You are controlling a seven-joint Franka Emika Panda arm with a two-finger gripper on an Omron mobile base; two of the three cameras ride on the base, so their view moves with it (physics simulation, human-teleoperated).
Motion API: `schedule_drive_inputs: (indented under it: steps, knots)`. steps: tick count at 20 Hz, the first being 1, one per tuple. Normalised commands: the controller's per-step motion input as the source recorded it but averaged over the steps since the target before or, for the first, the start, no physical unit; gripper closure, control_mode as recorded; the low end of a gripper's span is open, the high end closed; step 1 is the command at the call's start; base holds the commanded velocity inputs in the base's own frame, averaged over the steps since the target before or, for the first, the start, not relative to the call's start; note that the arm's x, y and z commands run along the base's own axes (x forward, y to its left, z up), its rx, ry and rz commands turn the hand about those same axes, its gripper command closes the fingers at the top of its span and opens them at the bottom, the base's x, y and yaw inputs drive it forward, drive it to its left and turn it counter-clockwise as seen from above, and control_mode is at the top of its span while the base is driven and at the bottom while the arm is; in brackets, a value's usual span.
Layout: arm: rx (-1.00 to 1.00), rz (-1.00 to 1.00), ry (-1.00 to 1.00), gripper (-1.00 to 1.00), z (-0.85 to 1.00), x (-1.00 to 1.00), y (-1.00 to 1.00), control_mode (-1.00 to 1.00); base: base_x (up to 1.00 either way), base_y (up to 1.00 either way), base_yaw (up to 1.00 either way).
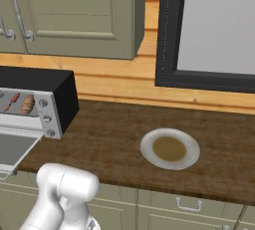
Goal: Pick up the kebab skewer and baguette bread, and place them inside the toaster oven. Close the toaster oven door and start by setting the timer.
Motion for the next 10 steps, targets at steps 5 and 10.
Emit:
schedule_drive_inputs:
  steps: [5,10]
  knots:
    - [0.08,0.0,-0.03,-1.0,0.43,0.0,0.0,-1.0,0.0,0.0,0.0]
    - [0.07,-0.02,-0.06,-1.0,0.42,0.0,0.0,-1.0,0.0,0.0,0.0]
